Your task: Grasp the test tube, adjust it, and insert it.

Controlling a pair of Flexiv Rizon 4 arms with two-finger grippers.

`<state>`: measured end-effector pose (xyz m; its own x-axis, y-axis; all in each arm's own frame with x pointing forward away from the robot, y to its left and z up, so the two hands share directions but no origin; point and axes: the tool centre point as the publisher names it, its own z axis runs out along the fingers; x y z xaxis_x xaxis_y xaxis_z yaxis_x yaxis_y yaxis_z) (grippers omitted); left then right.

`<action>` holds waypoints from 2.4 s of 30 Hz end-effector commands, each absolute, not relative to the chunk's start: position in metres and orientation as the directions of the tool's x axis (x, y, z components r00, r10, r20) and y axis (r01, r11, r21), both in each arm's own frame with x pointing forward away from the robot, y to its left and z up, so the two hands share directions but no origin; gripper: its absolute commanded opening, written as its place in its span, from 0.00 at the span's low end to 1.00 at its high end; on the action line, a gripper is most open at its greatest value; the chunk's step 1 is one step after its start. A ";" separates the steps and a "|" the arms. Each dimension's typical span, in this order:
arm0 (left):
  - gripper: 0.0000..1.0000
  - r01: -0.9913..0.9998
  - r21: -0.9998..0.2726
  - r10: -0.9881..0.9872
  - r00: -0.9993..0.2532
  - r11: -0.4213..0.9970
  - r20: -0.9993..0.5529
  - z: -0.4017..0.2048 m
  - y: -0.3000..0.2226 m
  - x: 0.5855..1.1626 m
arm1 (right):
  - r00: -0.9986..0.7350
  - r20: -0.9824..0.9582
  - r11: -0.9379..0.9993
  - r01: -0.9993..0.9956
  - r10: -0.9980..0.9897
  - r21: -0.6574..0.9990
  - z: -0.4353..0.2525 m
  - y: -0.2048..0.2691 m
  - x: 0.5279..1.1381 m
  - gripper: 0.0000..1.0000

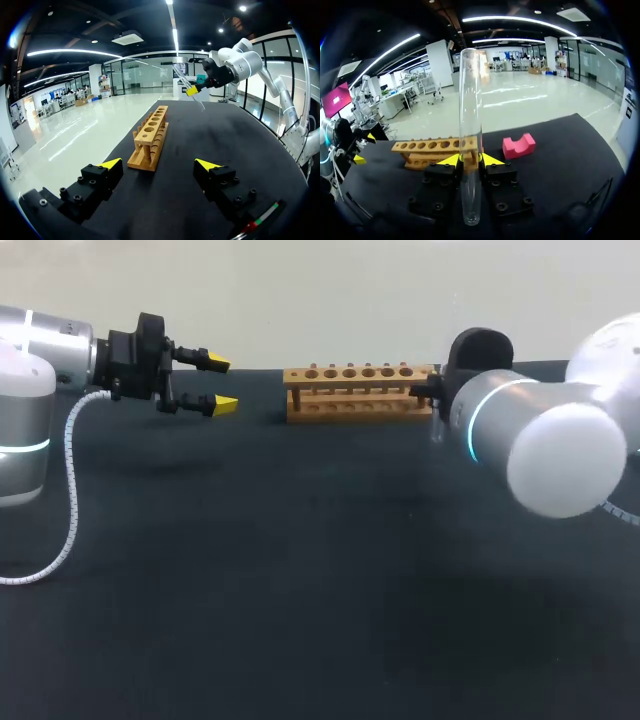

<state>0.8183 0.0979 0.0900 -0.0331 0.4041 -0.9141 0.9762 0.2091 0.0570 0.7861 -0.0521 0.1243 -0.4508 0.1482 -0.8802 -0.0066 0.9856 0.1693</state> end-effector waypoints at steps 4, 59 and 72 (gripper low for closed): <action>1.00 0.976 0.061 0.403 -0.031 0.211 -0.915 0.089 0.098 0.818 | -0.318 -0.939 0.990 -0.016 0.130 0.143 0.130 -0.042 0.804 0.00; 1.00 0.976 0.061 0.403 -0.031 0.211 -0.915 0.089 0.098 0.818 | 0.080 -0.989 0.988 -0.102 0.122 0.113 0.185 0.014 0.877 0.00; 1.00 0.976 0.061 0.403 -0.031 0.211 -0.915 0.089 0.098 0.818 | 0.057 -0.990 0.985 -0.120 0.130 0.122 0.173 0.015 0.889 0.00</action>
